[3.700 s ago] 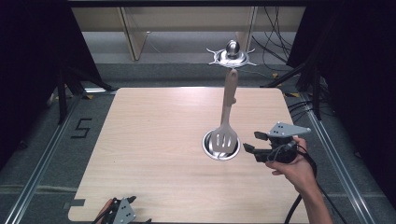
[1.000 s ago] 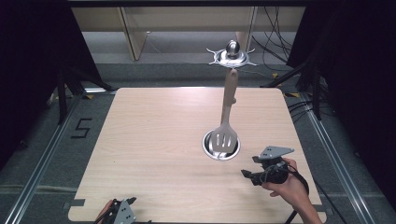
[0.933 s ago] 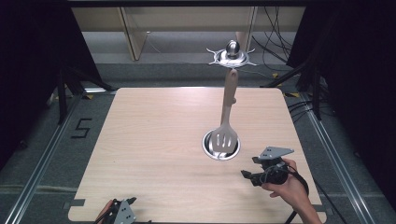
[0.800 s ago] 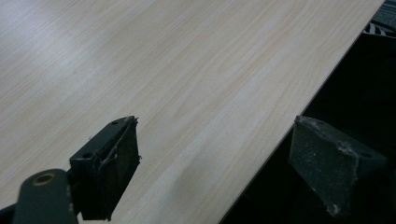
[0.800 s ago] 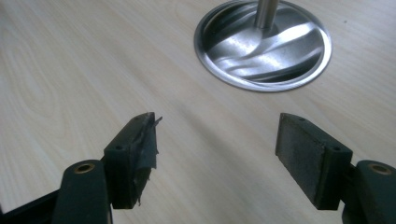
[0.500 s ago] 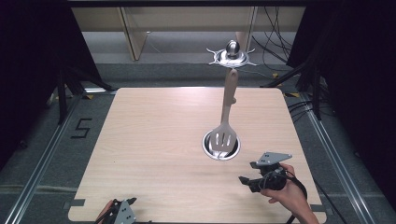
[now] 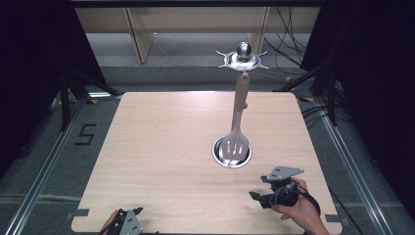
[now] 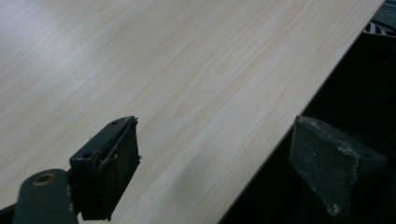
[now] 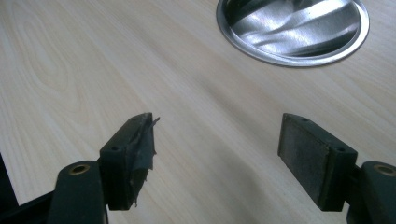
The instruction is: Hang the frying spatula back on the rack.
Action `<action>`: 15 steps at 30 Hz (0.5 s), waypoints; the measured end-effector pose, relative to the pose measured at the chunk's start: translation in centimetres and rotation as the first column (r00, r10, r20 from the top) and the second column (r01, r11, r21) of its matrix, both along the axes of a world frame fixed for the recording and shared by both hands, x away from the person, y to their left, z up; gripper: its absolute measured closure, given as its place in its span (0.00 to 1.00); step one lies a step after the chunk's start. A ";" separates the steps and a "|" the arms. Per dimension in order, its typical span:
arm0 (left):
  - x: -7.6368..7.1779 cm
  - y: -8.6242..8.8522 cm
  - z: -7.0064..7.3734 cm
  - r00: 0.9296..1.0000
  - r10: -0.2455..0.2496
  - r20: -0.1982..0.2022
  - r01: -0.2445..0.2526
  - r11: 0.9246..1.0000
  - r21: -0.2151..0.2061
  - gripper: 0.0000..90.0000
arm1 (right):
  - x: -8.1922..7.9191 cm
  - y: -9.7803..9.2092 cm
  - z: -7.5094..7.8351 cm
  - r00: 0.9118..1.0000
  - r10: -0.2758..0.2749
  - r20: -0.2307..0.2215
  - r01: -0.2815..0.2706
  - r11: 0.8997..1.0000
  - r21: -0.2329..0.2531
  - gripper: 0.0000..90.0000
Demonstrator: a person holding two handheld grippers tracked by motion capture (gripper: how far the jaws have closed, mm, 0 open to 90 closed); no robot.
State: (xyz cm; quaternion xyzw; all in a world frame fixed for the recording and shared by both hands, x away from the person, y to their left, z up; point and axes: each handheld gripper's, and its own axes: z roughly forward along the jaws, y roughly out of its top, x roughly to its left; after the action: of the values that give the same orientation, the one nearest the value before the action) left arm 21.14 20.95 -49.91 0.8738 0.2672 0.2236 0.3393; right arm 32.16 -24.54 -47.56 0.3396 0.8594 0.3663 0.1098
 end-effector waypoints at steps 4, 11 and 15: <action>0.0 0.0 0.0 1.000 0.007 0.004 -0.007 1.000 0.004 0.17 | -0.4 -0.1 -0.1 1.000 -0.007 -0.001 0.007 1.000 0.002 0.31; 0.0 0.0 0.0 1.000 0.014 0.002 -0.014 1.000 -0.006 0.17 | -0.6 0.1 -0.5 1.000 0.008 -0.008 -0.008 1.000 0.001 0.31; 0.0 0.0 0.0 1.000 0.014 0.003 -0.014 1.000 -0.006 0.17 | -0.6 0.2 -0.6 1.000 0.012 -0.007 -0.012 1.000 0.004 0.31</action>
State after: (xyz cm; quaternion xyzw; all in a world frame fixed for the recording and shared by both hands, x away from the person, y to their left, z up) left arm 21.12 20.93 -49.95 0.8706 0.2733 0.2266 0.3407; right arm 31.53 -24.37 -48.15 0.3358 0.8610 0.3675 0.1039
